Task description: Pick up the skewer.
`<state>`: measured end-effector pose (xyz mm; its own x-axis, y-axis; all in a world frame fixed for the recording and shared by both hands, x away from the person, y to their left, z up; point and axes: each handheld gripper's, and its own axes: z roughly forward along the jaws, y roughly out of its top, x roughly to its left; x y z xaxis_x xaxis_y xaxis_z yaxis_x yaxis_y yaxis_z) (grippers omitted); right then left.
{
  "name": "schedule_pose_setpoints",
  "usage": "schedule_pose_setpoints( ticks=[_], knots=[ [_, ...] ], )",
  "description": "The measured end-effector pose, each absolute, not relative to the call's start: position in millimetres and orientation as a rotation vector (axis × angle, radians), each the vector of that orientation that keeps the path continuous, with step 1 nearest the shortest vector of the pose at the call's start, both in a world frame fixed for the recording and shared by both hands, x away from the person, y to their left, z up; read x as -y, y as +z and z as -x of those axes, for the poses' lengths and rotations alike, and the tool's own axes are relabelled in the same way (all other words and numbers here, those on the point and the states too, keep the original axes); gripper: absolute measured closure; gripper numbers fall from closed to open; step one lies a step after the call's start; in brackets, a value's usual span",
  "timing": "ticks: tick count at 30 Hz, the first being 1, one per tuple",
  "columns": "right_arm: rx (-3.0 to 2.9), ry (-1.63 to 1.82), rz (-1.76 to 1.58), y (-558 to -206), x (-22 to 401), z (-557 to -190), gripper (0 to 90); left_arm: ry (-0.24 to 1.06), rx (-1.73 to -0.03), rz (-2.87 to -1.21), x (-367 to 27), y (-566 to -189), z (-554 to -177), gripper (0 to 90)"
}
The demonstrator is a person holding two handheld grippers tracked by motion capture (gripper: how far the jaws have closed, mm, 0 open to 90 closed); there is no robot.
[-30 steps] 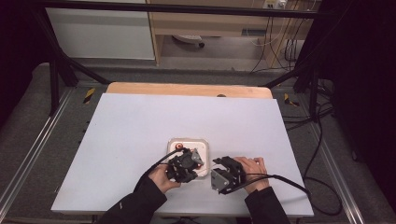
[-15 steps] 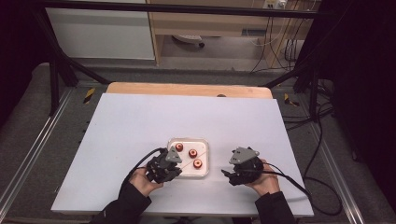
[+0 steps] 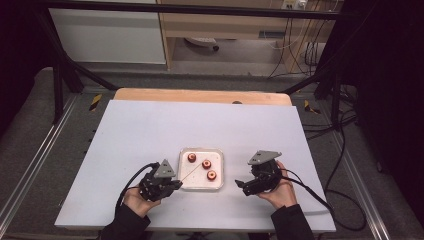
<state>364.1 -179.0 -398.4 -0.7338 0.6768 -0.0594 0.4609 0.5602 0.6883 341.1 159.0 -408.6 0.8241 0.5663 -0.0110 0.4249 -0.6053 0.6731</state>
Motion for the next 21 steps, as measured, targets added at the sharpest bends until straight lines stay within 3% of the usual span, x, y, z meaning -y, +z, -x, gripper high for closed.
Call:
schedule_pose_setpoints(
  ticks=[21],
  knots=[
    [-2.582, 1.009, -0.955, -391.0, 131.3, -387.1, 5.1, 0.280, -0.746, -2.225, -175.2, -416.2, -336.8, 88.2]
  ],
)
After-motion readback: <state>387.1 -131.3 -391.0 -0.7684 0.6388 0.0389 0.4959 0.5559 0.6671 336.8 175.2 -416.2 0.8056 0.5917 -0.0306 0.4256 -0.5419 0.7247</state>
